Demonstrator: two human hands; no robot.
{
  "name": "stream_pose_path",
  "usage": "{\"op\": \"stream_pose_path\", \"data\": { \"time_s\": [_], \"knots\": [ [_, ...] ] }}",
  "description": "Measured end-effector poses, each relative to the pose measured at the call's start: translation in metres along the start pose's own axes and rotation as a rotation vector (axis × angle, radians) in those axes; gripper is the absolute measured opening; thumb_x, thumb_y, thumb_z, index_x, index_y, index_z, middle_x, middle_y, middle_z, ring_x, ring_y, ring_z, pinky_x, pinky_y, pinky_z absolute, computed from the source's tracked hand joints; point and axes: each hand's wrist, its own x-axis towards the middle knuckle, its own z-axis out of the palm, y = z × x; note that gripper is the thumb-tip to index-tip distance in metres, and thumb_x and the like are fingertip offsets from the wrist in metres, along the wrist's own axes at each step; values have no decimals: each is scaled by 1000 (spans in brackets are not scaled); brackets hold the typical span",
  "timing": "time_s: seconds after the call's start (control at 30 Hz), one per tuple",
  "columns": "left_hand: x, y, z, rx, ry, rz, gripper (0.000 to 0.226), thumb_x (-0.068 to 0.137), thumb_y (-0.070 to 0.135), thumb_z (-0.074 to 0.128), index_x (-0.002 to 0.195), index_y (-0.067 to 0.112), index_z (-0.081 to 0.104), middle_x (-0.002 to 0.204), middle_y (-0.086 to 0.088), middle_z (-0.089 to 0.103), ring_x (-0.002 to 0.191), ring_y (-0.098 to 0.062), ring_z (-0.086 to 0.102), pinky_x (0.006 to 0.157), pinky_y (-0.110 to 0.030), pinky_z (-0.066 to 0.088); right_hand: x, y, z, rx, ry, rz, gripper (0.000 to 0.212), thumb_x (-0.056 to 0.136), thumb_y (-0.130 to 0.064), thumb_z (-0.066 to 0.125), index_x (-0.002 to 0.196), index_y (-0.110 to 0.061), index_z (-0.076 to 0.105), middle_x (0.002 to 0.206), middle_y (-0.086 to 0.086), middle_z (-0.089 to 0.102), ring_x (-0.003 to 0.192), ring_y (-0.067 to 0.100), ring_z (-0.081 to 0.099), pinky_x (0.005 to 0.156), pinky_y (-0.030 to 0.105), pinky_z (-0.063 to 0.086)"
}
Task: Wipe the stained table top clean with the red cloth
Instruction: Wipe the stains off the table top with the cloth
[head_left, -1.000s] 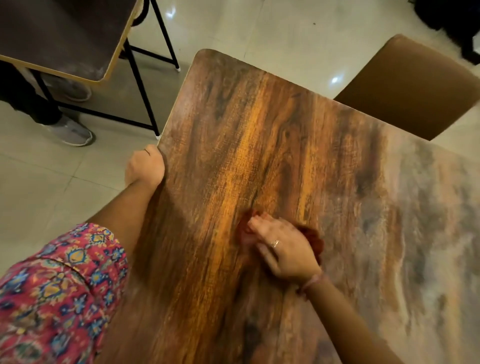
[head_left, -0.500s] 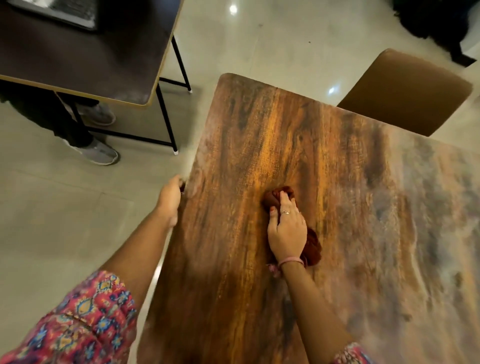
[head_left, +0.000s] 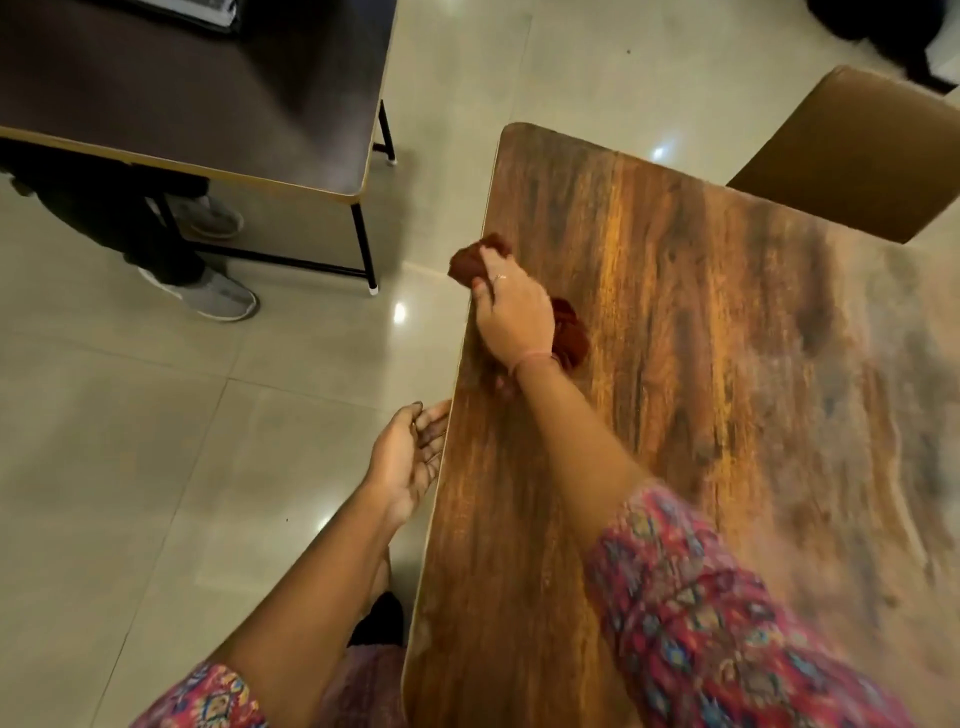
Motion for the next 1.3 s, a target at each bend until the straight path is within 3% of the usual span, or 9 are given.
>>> {"op": "stream_pose_path", "data": {
  "time_s": [0.17,0.27,0.37,0.47,0.63,0.77,1.07,1.2,1.3],
  "knots": [
    [5,14,1,-82,45,-37,36,98,27,37,84,9,65,69,-3,70,61,-12,66,54,-20,52,-163,-17,18,14,-58,-80,46,96,-28,41,142,-22,42,144,-4,48,137,12,38,113,33,30],
    [9,21,7,-57,31,-59,43,99,29,32,94,5,68,82,-8,72,74,-16,68,69,-27,53,-182,-9,18,5,-135,-84,47,98,-30,40,144,-25,39,146,-7,44,139,8,33,115,32,27],
    [15,23,10,-69,70,-59,37,98,26,35,83,10,65,70,-6,70,64,-12,66,65,-26,50,-127,-4,11,37,-121,-79,46,98,-25,44,143,-19,41,144,1,47,136,15,39,115,32,27],
    [19,22,8,-48,45,-88,43,99,26,30,100,2,66,100,-14,69,87,-20,64,82,-30,48,-33,0,3,58,-51,-28,44,99,-22,44,142,-14,42,142,8,50,131,22,46,112,33,30],
    [26,19,0,-16,37,-106,47,99,28,29,103,0,67,92,-11,70,74,-16,65,69,-27,50,133,8,-12,71,-72,165,45,101,-28,36,146,-20,35,144,7,46,130,26,45,111,36,31],
    [30,15,-6,-6,23,-115,45,99,27,31,100,1,68,86,-10,70,70,-15,64,65,-24,51,168,9,-11,55,-74,224,48,102,-29,34,148,-21,31,149,6,40,135,25,39,112,33,28],
    [26,16,-4,-131,-30,-124,44,98,25,31,92,2,68,80,-11,73,76,-19,65,72,-28,52,-68,-22,19,24,75,-19,44,95,-20,48,139,-12,47,139,5,53,132,20,45,109,35,35],
    [21,19,-20,-167,-103,-157,52,98,27,27,91,5,74,86,-10,74,72,-17,71,62,-21,56,-244,-35,32,-3,-103,-94,51,93,-27,44,143,-22,41,146,-7,44,141,9,31,110,36,32],
    [12,15,-34,-110,-108,-142,49,99,27,25,100,4,68,96,-8,74,80,-14,69,64,-19,55,-298,-6,17,-82,-284,-368,48,96,-33,43,143,-22,41,147,-9,42,141,8,29,108,36,34]
  ]
}}
